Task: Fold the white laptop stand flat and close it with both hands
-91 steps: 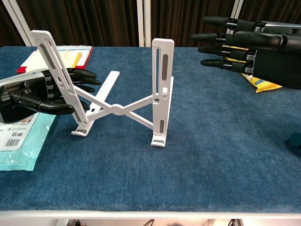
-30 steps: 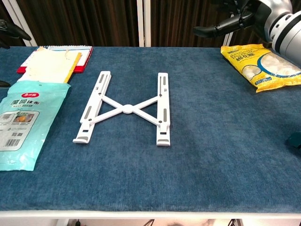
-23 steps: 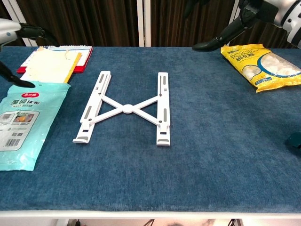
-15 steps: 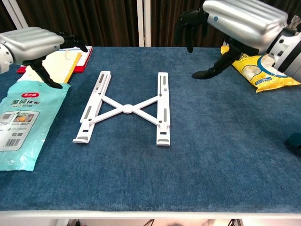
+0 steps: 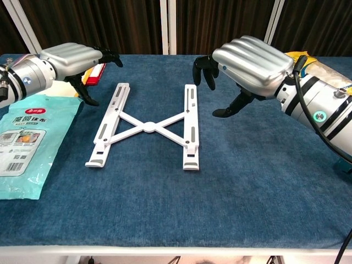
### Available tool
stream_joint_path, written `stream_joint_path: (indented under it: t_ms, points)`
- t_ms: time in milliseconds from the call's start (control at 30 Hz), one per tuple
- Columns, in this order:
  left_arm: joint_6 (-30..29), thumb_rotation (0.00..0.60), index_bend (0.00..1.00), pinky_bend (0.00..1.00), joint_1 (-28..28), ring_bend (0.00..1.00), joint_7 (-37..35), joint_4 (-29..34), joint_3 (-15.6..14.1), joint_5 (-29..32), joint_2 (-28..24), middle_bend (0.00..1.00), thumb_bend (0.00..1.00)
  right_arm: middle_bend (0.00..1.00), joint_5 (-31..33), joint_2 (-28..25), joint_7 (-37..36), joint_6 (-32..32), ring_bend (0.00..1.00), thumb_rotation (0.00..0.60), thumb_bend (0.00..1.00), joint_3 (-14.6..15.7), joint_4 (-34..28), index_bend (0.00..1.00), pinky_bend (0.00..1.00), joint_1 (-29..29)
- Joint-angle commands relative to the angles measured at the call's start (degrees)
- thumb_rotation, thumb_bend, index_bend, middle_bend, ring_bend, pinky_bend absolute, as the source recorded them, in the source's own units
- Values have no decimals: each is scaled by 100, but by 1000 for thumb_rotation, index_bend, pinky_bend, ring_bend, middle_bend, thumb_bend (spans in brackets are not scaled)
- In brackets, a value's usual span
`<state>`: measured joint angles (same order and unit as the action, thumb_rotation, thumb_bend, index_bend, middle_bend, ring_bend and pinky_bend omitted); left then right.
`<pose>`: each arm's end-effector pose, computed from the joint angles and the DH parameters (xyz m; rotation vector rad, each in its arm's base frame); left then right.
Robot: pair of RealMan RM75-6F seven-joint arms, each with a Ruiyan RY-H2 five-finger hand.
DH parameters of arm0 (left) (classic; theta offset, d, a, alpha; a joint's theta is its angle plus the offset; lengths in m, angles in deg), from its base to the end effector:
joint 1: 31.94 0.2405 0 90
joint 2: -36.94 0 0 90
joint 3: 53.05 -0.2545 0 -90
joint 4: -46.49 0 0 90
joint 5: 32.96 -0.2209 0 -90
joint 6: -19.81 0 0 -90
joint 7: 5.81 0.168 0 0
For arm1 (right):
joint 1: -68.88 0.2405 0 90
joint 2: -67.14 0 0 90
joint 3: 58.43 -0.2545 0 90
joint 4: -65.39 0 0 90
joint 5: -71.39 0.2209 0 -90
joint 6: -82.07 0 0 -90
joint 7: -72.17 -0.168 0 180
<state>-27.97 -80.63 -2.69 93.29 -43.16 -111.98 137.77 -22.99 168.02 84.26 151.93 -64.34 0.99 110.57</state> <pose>-0.1795 0.4456 -0.0526 -1.9143 -0.6897 -0.8128 -0.1117 -0.3443 -0.0630 1.9782 -0.4001 1.2079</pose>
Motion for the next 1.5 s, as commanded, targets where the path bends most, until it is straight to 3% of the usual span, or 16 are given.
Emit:
stream_joint_path:
  t_ms: [33, 467, 900, 1500]
  points:
    - [87, 600, 148, 131, -89, 59, -137, -219, -26, -12, 129, 35, 0, 563, -12, 198, -53, -78, 409, 600, 0, 69, 317, 453, 478, 45]
    - [207, 600, 148, 130, -99, 59, -712, -769, -99, 49, 495, 35, 0, 559, -112, 814, -262, -210, 409, 600, 0, 200, 1368, 455, 458, 236]
    - [195, 600, 148, 130, -86, 59, -1456, -927, -78, 62, 757, 35, 0, 556, -314, 1464, -580, -22, 408, 600, 0, 355, 2476, 462, 453, 398]
    - [16, 600, 148, 129, -46, 59, -2192, -550, -197, -141, 882, 35, 0, 553, -445, 1731, -812, 305, 408, 600, 0, 488, 2917, 463, 446, 481]
